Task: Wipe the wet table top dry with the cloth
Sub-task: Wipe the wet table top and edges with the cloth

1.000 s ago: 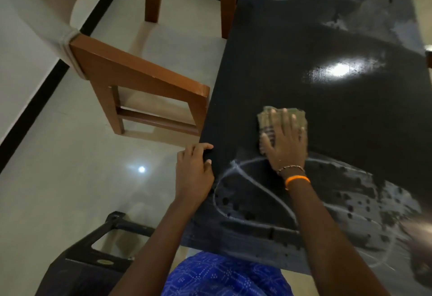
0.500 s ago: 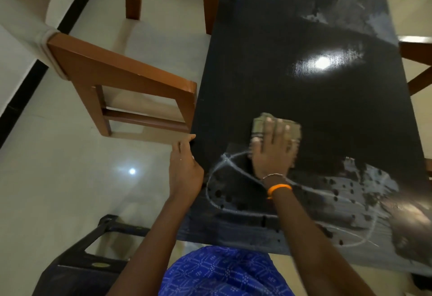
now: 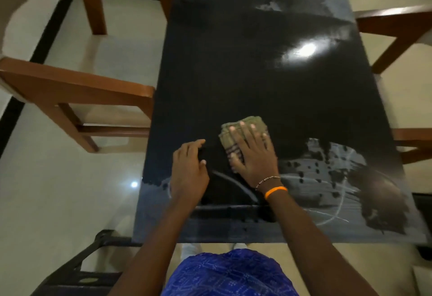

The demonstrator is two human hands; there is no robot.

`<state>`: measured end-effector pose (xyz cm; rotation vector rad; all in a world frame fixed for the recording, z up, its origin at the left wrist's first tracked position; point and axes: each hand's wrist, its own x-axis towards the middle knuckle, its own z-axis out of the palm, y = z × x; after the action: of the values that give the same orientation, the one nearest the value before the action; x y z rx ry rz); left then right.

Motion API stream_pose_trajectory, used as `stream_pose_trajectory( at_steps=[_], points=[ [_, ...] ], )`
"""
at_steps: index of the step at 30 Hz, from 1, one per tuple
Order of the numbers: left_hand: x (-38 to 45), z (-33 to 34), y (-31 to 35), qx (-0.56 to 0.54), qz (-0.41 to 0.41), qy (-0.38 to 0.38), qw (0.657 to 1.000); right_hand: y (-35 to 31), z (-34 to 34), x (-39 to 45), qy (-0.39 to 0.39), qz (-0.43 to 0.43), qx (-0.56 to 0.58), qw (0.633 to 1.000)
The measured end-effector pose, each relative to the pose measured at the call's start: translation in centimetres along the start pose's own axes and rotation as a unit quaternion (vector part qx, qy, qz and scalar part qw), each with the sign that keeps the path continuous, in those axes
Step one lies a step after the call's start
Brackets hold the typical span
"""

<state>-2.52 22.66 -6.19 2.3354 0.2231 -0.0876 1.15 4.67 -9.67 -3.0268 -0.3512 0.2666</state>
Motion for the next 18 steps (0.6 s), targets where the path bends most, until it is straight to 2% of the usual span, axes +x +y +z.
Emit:
stream_pose_trajectory(
  at_steps=[4,8,10,13,15,18],
  points=[
    [-0.7,4.2,4.3,0.028,0.085,-0.087,0.992,11.5,-1.7,-3.9,0.004,0.148,-0.006,0.989],
    [-1.6,7.0,6.7,0.051,0.126,-0.119,0.984,20.3,-2.1,-7.4,0.035,0.280,-0.008,0.959],
    [-1.9,7.9,7.3,0.065,0.130,-0.120,0.982,22.1,-1.7,-7.9,0.044,0.346,0.006,0.937],
    [-2.3,8.7,7.9,0.084,0.117,-0.106,0.984,20.8,-0.8,-6.3,0.058,0.408,0.029,0.911],
    [-2.6,9.5,8.4,0.092,0.110,-0.090,0.986,18.3,-0.6,-4.8,0.061,0.385,0.035,0.920],
    [-3.0,10.7,9.6,0.096,0.094,-0.066,0.989,13.3,0.2,-3.3,0.058,0.248,0.045,0.966]
  ],
)
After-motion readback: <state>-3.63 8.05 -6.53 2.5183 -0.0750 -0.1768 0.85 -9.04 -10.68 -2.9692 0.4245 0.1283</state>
